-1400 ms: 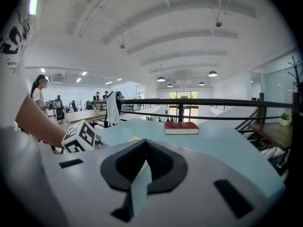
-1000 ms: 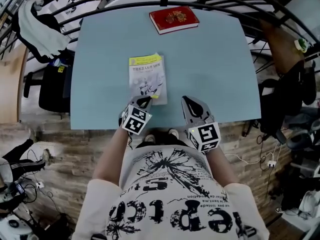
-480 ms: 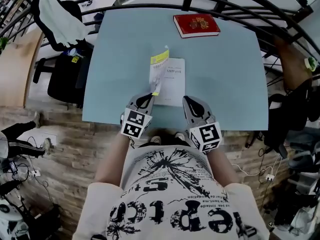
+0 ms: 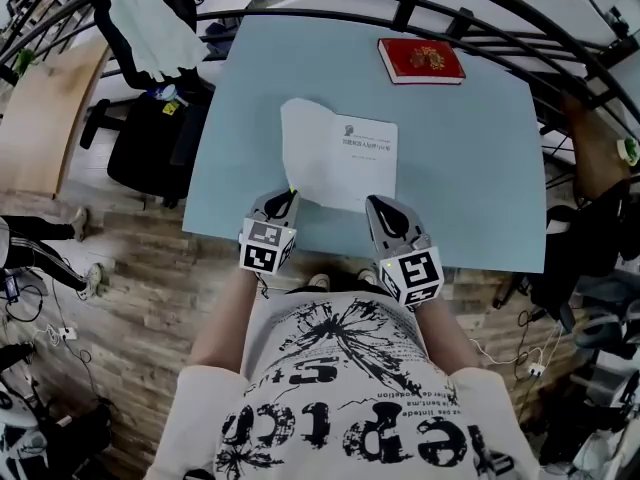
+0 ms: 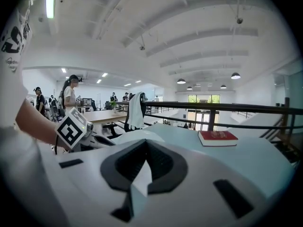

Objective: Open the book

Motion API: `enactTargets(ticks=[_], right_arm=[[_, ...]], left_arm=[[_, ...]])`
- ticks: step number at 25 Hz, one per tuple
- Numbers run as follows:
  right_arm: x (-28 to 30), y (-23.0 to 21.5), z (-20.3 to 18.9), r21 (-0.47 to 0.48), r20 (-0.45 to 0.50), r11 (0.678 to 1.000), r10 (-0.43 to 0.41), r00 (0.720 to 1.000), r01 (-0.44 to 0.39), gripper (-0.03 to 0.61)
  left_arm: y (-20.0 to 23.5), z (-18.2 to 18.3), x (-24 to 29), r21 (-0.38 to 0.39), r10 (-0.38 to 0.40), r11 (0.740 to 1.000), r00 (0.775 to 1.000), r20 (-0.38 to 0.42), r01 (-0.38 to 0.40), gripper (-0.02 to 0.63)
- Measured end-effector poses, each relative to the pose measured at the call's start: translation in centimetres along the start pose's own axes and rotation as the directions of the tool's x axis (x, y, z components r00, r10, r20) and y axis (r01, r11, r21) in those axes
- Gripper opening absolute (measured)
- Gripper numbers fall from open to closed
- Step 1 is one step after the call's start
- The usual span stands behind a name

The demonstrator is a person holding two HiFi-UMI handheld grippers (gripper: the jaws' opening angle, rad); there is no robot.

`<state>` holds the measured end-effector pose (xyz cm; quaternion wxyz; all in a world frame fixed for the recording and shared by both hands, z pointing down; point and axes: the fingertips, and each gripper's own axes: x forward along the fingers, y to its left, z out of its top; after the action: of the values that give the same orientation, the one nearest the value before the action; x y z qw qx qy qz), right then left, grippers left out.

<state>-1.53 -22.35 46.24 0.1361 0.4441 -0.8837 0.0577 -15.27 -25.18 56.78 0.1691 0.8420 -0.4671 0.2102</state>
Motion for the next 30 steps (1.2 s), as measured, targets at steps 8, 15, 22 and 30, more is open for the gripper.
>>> enactTargets(ticks=[8, 15, 22, 30], right_arm=[[0.7, 2.7, -0.5, -0.018, -0.015, 1.0, 0.018, 1.0, -0.018, 0.011], [0.2, 3.2, -1.1, -0.002, -0.03, 1.0, -0.003, 1.0, 0.003, 0.011], [0.2, 4.5, -1.0, -0.013, -0.017, 1.0, -0.009, 1.0, 0.008, 0.011], [-0.2, 4.7, -1.7, -0.011, -0.035, 1.0, -0.021, 0.999, 0.021, 0.011]], left_arm=[[4.3, -4.9, 0.8, -0.164, 0.059, 0.984, 0.993, -0.099, -0.074, 0.043], [5.3, -8.3, 2.3, -0.252, 0.08, 0.958, 0.972, -0.22, -0.136, 0.06], [5.9, -10.3, 3.2, -0.276, 0.092, 0.944, 0.948, -0.306, -0.181, 0.071], [5.8, -10.3, 2.6, -0.257, 0.095, 0.951, 0.953, -0.286, -0.172, 0.135]])
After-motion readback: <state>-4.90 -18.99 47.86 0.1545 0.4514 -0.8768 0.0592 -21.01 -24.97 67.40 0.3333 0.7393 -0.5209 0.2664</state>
